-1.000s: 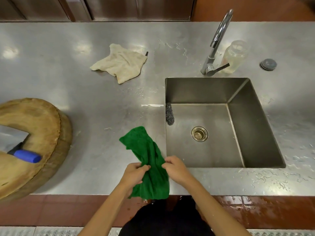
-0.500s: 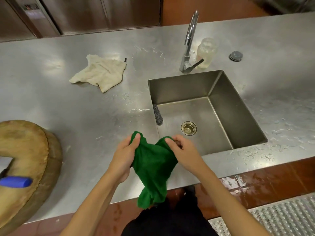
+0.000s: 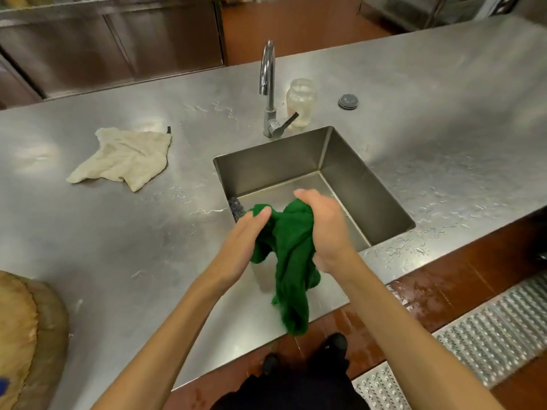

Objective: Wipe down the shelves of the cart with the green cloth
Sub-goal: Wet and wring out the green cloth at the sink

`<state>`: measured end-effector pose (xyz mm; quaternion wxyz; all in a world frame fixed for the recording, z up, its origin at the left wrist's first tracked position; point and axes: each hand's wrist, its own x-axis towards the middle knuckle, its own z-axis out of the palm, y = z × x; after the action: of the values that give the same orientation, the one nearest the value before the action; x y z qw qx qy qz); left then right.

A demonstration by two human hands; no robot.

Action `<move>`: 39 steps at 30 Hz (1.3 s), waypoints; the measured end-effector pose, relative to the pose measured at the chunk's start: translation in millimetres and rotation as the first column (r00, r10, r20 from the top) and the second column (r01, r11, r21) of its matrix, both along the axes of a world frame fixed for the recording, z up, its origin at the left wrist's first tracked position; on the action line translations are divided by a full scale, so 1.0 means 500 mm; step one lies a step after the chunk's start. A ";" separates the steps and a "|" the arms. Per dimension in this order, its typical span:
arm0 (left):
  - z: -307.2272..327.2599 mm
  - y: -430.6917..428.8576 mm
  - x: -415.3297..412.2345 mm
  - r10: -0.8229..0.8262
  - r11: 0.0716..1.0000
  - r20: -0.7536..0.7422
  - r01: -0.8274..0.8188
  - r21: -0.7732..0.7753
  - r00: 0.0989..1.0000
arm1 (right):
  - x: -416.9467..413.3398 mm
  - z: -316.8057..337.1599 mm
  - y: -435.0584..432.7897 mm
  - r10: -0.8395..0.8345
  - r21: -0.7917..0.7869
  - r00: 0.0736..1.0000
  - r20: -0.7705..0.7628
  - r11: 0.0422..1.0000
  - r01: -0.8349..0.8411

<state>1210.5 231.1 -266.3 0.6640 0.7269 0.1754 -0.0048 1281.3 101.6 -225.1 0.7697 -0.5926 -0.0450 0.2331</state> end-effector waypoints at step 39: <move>0.060 -0.119 0.398 0.090 0.747 0.046 -0.098 0.658 0.995 | 0.365 0.012 -0.008 -0.304 -0.072 0.936 0.176 0.945 0.320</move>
<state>1409.5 171.5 -236.3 0.3658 0.9044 0.1982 0.0947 1463.8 97.6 -218.9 0.7603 -0.6467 -0.0014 0.0608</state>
